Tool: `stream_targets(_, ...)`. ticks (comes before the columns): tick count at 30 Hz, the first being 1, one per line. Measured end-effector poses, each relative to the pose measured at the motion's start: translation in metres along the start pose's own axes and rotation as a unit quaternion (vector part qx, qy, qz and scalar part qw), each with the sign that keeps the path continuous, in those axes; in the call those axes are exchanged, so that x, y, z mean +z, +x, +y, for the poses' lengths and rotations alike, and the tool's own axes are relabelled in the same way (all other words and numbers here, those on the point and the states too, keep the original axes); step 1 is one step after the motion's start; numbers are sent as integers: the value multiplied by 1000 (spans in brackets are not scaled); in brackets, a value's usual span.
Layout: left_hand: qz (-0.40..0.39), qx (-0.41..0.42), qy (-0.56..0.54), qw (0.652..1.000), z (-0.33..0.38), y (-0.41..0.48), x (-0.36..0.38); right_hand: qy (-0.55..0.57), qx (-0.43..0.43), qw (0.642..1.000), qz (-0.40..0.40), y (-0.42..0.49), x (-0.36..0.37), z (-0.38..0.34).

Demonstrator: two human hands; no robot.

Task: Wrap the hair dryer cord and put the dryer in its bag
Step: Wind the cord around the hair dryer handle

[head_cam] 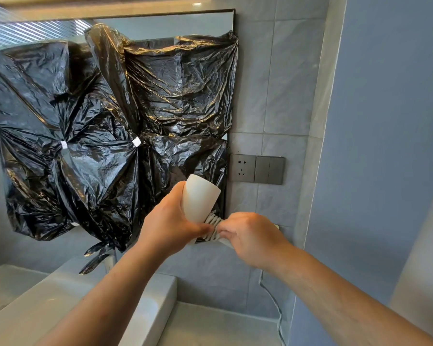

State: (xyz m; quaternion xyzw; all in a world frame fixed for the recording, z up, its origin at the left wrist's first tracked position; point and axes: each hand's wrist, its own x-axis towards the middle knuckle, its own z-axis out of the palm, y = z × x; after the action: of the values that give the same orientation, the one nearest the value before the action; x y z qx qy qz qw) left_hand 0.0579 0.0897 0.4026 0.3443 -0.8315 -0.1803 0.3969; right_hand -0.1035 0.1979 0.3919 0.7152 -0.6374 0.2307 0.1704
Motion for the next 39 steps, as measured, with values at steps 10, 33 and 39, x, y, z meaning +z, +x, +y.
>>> stream_targets(10,-48,14,-21,999,0,0,-1,121,142,981,-58,-3,-4,15)
stream_targets(33,-108,62,91,988,4,-6,-1,295,191,933,-74,-11,-14,9)
stream_targets(39,-42,112,170,978,9,-16,0,339,230,898,-164,-7,-32,12)
